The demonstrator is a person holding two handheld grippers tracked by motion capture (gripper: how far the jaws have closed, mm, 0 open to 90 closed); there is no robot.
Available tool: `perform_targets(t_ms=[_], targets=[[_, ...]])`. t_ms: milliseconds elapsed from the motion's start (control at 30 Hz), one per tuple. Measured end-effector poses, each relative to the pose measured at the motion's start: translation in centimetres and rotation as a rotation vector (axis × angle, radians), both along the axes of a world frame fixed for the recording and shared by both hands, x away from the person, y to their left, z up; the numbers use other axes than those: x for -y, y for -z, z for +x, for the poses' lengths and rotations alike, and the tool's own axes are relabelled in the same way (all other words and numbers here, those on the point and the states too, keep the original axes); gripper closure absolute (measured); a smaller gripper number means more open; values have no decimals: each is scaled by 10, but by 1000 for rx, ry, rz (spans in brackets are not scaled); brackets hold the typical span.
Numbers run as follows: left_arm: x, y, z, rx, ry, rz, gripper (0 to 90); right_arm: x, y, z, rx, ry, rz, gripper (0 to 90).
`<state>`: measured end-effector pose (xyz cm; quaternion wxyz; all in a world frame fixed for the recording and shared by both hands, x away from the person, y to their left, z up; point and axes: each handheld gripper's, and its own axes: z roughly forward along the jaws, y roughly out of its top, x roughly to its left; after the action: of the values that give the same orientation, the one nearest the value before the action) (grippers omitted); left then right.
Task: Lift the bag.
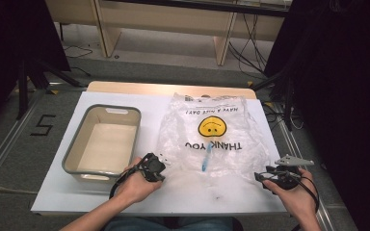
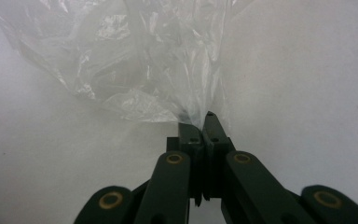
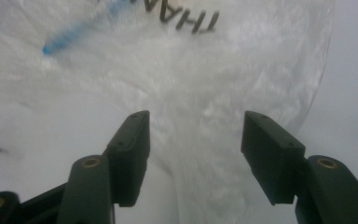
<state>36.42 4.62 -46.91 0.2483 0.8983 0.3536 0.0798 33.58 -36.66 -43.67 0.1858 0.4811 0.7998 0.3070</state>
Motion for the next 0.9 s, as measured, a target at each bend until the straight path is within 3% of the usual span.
perform_targets(t_ms=[100,233,433,500,600,700,900], targets=[[-1,0,0,5,-4,-2,892,4,9,-5,-75,-20,-19,395],[0,0,0,8,-3,-1,892,6,17,-11,-139,-45,-45,419],[-1,-1,0,22,-1,2,892,10,21,-12,-175,-37,-75,699],[-2,-1,0,31,0,-2,892,12,23,-12,-174,-28,-74,802],[-3,-3,-1,41,4,-13,892,13,23,-10,-160,-19,-63,874],[-5,-7,-2,52,1,-37,892,13,20,-9,-138,-11,-50,889],[-9,-18,-3,114,10,-80,893,14,17,-9,-92,11,1,893]])
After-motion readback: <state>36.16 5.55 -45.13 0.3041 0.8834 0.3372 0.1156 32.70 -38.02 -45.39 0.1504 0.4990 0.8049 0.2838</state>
